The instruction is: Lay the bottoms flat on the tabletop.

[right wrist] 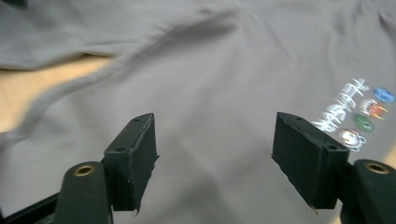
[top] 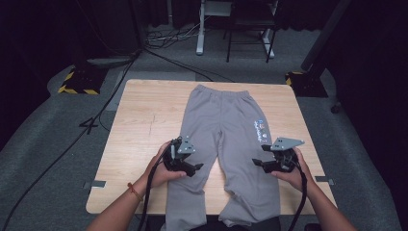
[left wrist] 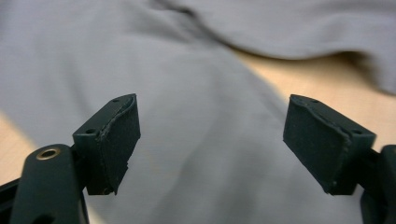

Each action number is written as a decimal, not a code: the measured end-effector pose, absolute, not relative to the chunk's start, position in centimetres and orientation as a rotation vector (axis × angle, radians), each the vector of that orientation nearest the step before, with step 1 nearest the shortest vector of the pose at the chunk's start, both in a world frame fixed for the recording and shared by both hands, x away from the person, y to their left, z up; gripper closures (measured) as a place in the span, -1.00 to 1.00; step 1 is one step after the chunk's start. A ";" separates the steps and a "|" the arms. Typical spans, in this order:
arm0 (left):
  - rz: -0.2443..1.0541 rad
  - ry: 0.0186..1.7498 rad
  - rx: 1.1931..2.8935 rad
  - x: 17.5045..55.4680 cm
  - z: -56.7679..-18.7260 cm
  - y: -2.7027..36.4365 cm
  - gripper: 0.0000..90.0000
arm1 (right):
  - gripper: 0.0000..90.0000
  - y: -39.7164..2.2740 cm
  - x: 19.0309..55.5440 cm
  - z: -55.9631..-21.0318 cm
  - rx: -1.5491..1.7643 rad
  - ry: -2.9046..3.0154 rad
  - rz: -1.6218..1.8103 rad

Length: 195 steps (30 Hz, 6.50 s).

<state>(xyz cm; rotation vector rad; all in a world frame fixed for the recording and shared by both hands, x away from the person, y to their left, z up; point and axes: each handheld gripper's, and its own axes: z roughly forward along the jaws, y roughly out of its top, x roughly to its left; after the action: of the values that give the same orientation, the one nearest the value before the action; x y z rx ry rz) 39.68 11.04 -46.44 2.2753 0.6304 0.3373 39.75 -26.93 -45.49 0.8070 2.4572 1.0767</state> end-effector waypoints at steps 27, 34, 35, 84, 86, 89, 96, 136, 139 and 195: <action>0.349 0.729 2.342 33.4 -49.5 16.4 -0.57 | -0.33 -30.6 35.9 -47.7 0.909 2.457 1.048; 0.326 0.674 2.325 31.6 -49.6 13.2 -0.40 | -0.31 -30.3 34.7 -48.5 0.866 2.523 0.988; 0.309 0.648 2.332 31.6 -49.5 12.8 -0.34 | -0.31 -30.4 34.8 -48.5 0.882 2.517 1.010; 0.387 0.864 2.246 35.7 -49.2 17.8 -0.47 | 0.95 -17.2 37.3 -43.0 0.423 2.637 1.195; 0.382 0.854 2.247 35.7 -49.0 17.0 -0.47 | 0.95 -20.6 37.9 -43.2 0.500 2.601 1.150; 0.352 0.805 2.257 35.6 -48.7 15.5 -0.46 | 0.95 -25.4 38.6 -44.2 0.659 2.545 1.075; 0.296 0.640 2.303 34.8 -47.7 9.8 -0.44 | 0.64 -31.0 39.3 -46.4 0.839 2.567 0.854; 0.166 0.348 2.368 33.1 -46.1 3.4 0.89 | 1.00 -22.0 47.7 -42.6 0.846 2.367 1.028; 0.161 0.294 2.364 32.4 -45.4 2.1 0.89 | 1.00 -25.6 48.1 -41.9 0.964 2.278 1.041; 0.109 0.303 2.320 23.5 -41.5 13.9 -0.05 | 0.59 5.2 46.1 -45.1 0.327 2.785 1.143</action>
<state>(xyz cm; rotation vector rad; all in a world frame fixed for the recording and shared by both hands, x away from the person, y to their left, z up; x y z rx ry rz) 23.49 13.88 -41.48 2.3197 0.3031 0.1094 46.09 5.17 -45.08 0.3270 2.7851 1.1433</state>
